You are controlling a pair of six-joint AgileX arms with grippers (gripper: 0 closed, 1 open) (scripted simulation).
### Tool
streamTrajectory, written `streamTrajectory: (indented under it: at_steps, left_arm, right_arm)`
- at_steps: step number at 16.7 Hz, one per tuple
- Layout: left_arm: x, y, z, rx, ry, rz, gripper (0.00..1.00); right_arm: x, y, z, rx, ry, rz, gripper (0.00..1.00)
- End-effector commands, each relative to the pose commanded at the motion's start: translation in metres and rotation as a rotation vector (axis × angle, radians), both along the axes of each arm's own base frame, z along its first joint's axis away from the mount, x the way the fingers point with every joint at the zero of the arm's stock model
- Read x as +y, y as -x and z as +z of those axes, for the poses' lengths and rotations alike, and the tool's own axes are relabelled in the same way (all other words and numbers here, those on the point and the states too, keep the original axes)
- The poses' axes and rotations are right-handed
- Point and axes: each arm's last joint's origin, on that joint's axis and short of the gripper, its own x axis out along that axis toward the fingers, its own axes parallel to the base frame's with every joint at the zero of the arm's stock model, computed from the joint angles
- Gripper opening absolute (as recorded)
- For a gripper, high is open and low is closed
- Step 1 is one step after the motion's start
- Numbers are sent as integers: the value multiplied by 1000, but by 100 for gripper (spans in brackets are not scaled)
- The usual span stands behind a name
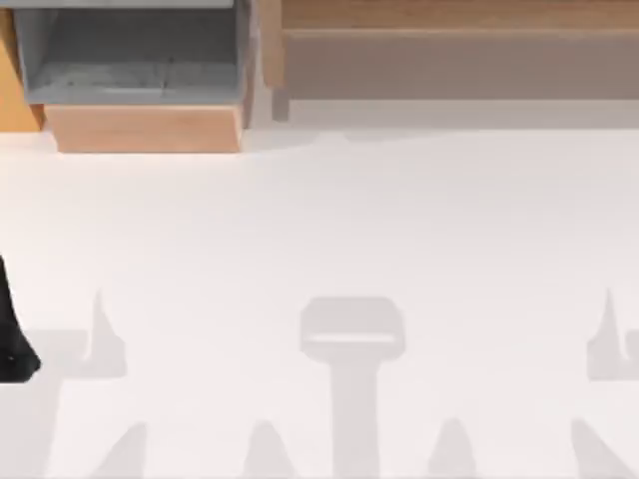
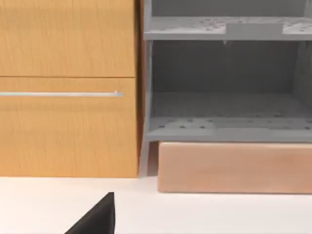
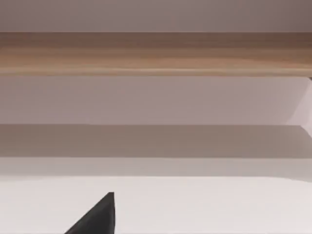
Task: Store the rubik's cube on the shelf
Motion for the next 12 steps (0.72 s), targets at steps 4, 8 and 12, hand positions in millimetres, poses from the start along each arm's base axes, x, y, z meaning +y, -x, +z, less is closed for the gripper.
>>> streamTrajectory:
  at_steps: [4,8,12]
  left_arm:
    - [1,-1,2,6,-17,0,100]
    - [4,-11,18,37,-124,-1,100]
    - [14,-38,44,68,-307,-10,100]
  right_arm:
    - [0,0,0,0,0,0,100]
    - [0,0,0,0,0,0,100]
    - [0,0,0,0,0,0,100]
